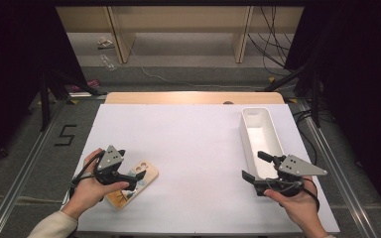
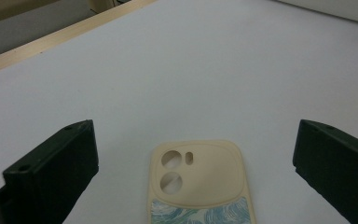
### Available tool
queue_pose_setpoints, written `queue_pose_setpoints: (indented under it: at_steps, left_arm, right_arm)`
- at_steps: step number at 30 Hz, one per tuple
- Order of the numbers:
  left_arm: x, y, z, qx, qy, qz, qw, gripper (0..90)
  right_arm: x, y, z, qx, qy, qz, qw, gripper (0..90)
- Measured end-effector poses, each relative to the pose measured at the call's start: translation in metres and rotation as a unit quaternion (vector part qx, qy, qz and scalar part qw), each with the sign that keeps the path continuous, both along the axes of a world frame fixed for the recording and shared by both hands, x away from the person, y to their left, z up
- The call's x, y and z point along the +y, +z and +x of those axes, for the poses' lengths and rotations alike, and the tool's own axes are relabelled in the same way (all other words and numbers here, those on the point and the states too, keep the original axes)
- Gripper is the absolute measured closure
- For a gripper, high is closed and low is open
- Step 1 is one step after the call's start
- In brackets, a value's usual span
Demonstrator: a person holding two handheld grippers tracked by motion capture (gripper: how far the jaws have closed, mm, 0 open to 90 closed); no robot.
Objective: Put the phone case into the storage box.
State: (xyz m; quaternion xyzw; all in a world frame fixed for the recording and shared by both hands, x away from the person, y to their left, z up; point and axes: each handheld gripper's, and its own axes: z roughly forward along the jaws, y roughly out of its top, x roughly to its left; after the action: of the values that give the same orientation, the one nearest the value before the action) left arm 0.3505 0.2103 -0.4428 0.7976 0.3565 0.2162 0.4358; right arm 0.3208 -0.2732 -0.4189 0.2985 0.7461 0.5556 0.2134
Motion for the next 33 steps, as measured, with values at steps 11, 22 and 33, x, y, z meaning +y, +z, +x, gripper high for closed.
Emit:
queue_pose_setpoints:
  at_steps: [11,22,33]
  left_arm:
    - [0.006,0.003,-0.002,-0.003,0.005,-0.006,1.0000,3.0]
    - [0.024,0.009,-0.009,-0.006,0.014,-0.003,0.9999,46.4]
    - [0.059,-0.007,-0.008,0.103,0.096,0.100,0.9849,89.8]
  right_arm:
    - [0.001,-0.001,0.000,0.003,0.003,0.000,1.0000,15.8]
    - [0.001,-0.001,0.000,0.007,0.004,0.002,1.0000,15.8]
    - [0.001,-0.001,0.000,0.007,0.004,0.002,1.0000,15.9]
